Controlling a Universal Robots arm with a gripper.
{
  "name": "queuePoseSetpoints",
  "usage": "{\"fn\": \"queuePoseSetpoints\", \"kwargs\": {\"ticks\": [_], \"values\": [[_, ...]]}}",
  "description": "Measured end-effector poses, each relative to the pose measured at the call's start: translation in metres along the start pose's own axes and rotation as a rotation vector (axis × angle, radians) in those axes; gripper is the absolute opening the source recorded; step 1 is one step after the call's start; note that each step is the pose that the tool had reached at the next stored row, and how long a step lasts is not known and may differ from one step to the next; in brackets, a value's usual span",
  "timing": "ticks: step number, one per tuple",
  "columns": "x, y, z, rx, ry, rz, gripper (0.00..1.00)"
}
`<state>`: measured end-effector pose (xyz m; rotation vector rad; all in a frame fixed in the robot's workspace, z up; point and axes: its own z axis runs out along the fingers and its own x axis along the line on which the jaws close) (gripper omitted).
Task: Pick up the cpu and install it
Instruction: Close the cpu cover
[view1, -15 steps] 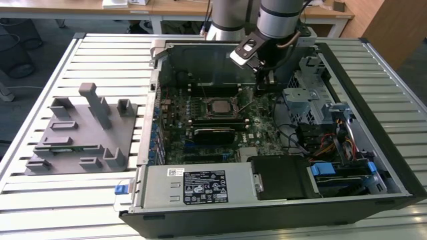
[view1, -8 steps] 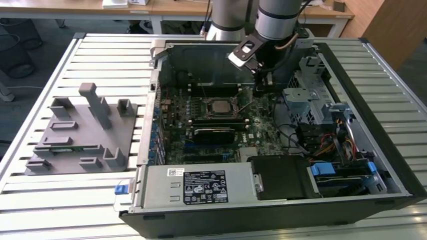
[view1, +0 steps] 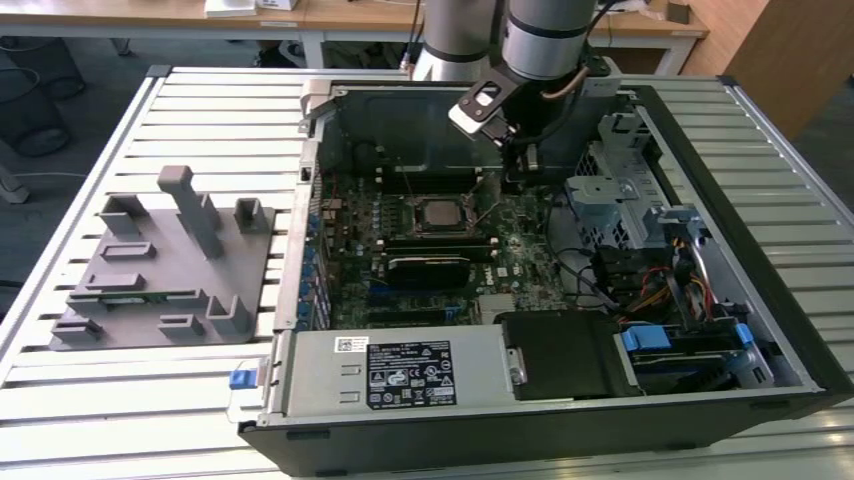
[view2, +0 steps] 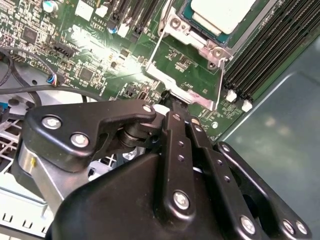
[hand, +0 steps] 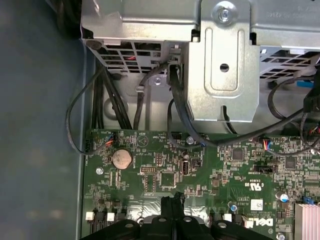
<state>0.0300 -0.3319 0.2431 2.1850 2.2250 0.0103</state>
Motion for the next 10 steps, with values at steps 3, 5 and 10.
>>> {"fn": "queuePoseSetpoints", "kwargs": {"ticks": [3,5,10], "values": [[0.0000,-0.0016,0.0000,0.0000,0.0001,0.000,0.11],[0.0001,-0.0029,0.0000,0.0000,0.0000,0.000,0.11],[0.0001,-0.0066,0.0000,0.0000,0.0001,0.000,0.11]]}}
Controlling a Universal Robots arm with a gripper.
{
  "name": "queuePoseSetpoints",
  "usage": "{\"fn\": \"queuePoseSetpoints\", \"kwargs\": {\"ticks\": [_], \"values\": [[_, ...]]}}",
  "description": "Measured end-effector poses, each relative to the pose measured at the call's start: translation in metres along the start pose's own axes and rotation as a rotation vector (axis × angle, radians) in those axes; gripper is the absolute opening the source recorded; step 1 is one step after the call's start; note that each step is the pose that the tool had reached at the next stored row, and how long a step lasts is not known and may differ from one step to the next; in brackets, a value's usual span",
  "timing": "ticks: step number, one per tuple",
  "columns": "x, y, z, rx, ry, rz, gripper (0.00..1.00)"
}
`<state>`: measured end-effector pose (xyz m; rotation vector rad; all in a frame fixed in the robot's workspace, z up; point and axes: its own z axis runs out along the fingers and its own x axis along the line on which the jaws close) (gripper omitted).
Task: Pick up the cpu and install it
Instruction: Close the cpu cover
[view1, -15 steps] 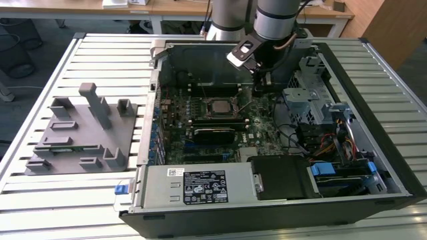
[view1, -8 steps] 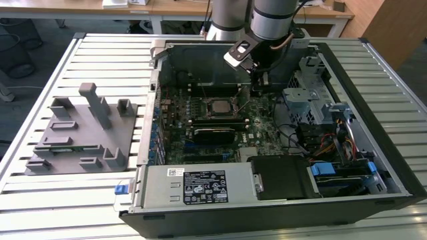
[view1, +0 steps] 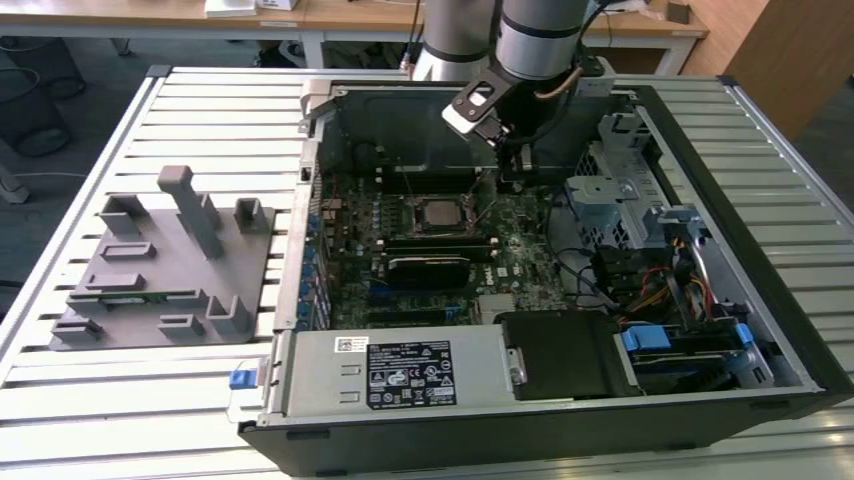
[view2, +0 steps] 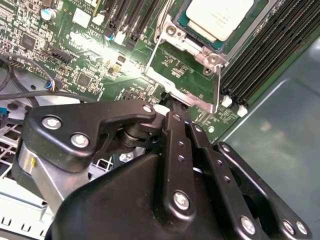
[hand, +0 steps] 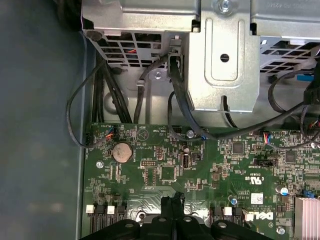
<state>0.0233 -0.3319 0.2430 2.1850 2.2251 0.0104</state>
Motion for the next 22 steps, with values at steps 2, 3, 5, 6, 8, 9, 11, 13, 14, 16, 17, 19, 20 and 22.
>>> {"fn": "queuePoseSetpoints", "kwargs": {"ticks": [2,3,5,6,8,9,11,13,14,16,17,19,20,22], "values": [[0.0000,-0.0014,0.0000,0.0000,0.0000,0.000,0.11],[0.0000,-0.0021,0.0000,0.0000,0.0000,0.000,0.11],[0.0001,-0.0034,0.0000,0.0000,0.0000,0.000,0.11],[0.0001,-0.0040,0.0000,0.0000,0.0000,0.000,0.11],[0.0001,-0.0052,0.0000,0.0000,0.0000,0.000,0.11],[0.0001,-0.0057,0.0000,0.0000,0.0000,0.000,0.11],[0.0001,-0.0068,0.0000,0.0000,0.0000,0.000,0.11],[0.0001,-0.0081,0.0000,0.0000,0.0000,0.000,0.11],[0.0002,-0.0088,0.0000,0.0000,0.0000,0.000,0.11],[0.0002,-0.0107,0.0000,0.0000,0.0000,0.000,0.11],[0.0002,-0.0115,0.0000,0.0000,0.0000,0.000,0.11],[0.0002,-0.0132,0.0000,0.0000,-0.0001,0.000,0.11],[0.0003,-0.0139,0.0000,0.0000,0.0000,0.000,0.11],[0.0003,-0.0153,0.0000,0.0000,-0.0001,0.000,0.11]]}}
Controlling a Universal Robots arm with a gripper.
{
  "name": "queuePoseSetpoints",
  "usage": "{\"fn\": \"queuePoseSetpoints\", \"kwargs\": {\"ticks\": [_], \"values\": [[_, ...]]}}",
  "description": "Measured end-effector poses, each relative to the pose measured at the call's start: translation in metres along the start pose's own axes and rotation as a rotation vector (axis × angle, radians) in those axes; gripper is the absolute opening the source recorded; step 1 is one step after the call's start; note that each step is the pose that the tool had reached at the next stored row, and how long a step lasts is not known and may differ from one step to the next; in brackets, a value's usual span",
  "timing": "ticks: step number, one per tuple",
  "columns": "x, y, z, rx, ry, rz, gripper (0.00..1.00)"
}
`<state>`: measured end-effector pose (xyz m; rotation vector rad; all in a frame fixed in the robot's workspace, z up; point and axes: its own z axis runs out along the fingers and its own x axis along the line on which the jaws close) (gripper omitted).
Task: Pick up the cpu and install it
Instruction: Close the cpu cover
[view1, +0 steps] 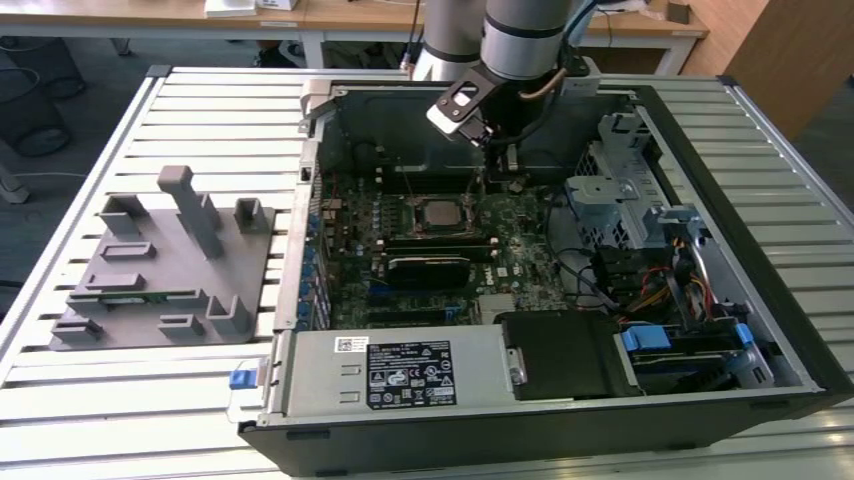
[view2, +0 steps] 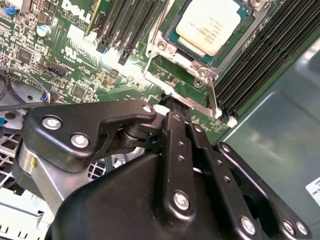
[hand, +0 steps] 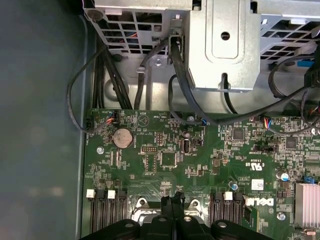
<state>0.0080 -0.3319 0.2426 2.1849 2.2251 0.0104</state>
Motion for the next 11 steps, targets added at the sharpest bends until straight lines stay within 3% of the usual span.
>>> {"fn": "queuePoseSetpoints", "kwargs": {"ticks": [11], "values": [[0.0002,-0.0099,0.0000,0.0000,0.0000,0.000,0.11]]}}
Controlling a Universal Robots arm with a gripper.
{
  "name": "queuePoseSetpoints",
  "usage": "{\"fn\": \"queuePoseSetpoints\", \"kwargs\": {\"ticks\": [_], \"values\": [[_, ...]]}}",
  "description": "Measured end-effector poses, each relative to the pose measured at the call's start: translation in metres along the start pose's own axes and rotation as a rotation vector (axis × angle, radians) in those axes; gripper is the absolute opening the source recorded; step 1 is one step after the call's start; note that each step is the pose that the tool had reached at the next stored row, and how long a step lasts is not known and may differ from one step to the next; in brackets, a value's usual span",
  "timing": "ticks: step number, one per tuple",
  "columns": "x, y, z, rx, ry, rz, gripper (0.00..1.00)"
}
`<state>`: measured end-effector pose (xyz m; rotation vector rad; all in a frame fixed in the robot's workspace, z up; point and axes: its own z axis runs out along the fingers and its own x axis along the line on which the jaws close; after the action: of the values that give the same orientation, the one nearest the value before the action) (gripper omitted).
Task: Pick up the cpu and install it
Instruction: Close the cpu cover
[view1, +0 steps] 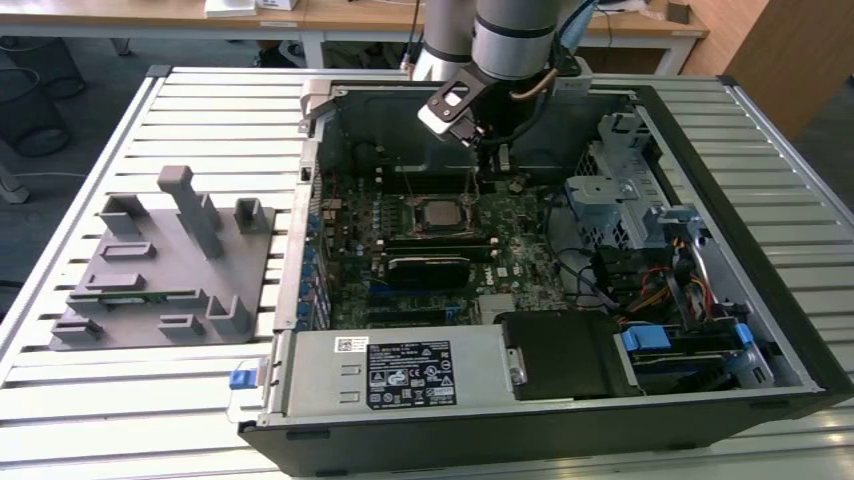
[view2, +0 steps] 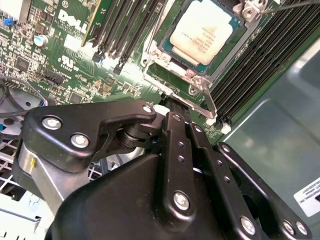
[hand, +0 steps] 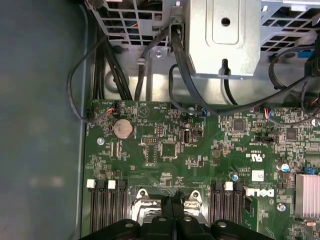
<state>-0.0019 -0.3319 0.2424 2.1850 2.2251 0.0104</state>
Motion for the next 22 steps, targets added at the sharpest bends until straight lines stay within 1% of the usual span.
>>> {"fn": "queuePoseSetpoints", "kwargs": {"ticks": [7,14,16,18,19,22], "values": [[0.0002,-0.0085,0.0002,-0.0001,0.0001,0.000,0.11],[0.0004,-0.0205,0.0017,-0.0001,0.0001,0.000,0.11],[0.0004,-0.0219,0.0024,-0.0007,-0.0003,0.000,0.11],[0.0005,-0.0233,0.0038,-0.0032,-0.0003,0.000,0.11],[0.0005,-0.0263,0.0047,-0.0040,0.0000,0.000,0.11],[0.0008,-0.0399,0.0085,-0.0045,0.0014,0.000,0.11]]}}
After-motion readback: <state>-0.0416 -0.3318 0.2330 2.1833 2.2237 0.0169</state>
